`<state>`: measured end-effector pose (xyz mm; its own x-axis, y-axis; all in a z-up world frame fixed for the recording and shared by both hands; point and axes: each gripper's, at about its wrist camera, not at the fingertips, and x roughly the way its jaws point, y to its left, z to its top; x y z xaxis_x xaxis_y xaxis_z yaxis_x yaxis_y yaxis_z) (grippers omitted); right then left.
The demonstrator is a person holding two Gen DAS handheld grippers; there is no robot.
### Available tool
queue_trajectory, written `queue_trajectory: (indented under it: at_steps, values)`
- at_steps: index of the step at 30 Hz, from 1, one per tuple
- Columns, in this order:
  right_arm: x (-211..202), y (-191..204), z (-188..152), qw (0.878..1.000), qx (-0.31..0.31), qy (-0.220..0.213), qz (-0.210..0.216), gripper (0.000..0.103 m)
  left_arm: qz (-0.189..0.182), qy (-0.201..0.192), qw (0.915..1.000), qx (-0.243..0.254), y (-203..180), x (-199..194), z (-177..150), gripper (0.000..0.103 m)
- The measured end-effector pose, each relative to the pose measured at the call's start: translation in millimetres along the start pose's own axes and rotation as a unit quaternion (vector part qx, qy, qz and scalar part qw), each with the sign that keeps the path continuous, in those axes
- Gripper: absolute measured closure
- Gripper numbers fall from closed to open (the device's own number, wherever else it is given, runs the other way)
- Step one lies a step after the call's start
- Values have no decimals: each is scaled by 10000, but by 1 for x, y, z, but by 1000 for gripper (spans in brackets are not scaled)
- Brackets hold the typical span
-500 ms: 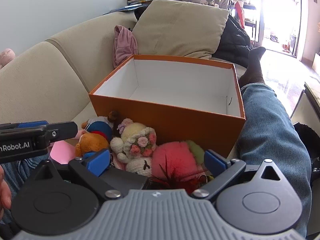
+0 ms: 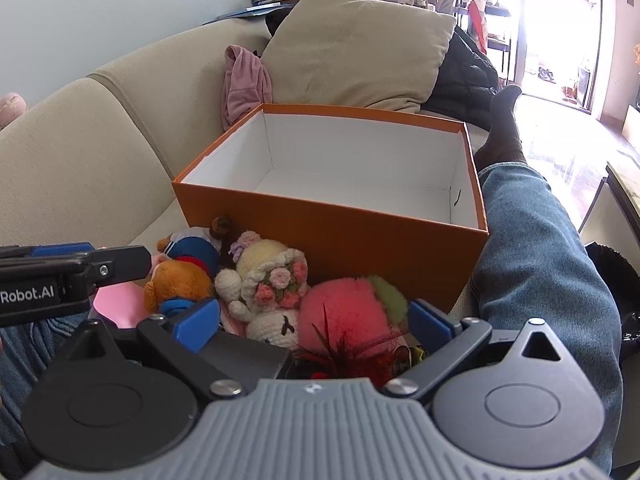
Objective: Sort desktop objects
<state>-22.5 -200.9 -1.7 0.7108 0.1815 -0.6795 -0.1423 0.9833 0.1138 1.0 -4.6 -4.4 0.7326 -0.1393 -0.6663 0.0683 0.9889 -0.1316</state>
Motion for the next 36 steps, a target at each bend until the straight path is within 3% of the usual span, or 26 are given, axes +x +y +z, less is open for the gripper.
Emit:
queue_trajectory:
  at_steps: [29,36]
  values:
    - [0,2,-2,10000,-63,0,13,4,-107,48,9999,-19,5,-1,0,23]
    - [5,-4,0,9999,-47,102,110,26,-197,168,9996,-79,15,2,3,43]
